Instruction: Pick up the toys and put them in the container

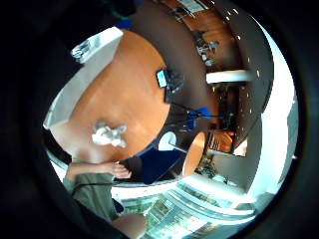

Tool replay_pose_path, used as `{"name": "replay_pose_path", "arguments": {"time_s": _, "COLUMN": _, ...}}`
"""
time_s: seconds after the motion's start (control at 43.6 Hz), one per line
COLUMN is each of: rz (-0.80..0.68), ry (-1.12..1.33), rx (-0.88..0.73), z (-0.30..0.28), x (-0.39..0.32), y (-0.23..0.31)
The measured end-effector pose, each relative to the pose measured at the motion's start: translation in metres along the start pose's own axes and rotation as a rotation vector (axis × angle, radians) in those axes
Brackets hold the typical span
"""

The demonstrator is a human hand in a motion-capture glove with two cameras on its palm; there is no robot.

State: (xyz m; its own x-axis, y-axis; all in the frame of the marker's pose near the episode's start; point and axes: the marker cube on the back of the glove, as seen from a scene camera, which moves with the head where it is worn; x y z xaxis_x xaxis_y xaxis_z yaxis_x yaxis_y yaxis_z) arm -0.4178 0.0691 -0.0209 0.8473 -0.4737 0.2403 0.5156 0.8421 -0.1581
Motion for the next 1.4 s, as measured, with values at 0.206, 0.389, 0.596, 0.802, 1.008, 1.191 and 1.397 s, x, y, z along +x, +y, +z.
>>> {"name": "replay_pose_path", "arguments": {"time_s": 0.206, "rz": 0.207, "ry": 0.247, "rx": -0.165, "z": 0.107, "x": 0.136, "y": 0.055}}
{"name": "replay_pose_path", "arguments": {"time_s": 0.389, "rz": -0.024, "ry": 0.292, "rx": -0.309, "z": 0.208, "x": 0.221, "y": 0.079}}
{"name": "replay_pose_path", "arguments": {"time_s": 0.596, "rz": -0.072, "ry": 0.158, "rx": -0.217, "z": 0.32, "x": 0.19, "y": 0.068}}
{"name": "replay_pose_path", "arguments": {"time_s": 0.802, "rz": -0.146, "ry": -0.051, "rx": 0.089, "z": 0.343, "x": 0.173, "y": 0.049}}
{"name": "replay_pose_path", "arguments": {"time_s": 1.008, "rz": -0.208, "ry": -0.014, "rx": -0.015, "z": 0.311, "x": 0.168, "y": 0.024}}
{"name": "replay_pose_path", "arguments": {"time_s": 1.191, "rz": 0.001, "ry": 0.066, "rx": 0.075, "z": 0.195, "x": 0.229, "y": -0.011}}
{"name": "replay_pose_path", "arguments": {"time_s": 1.397, "rz": 0.122, "ry": 0.139, "rx": 0.169, "z": 0.097, "x": 0.252, "y": -0.033}}
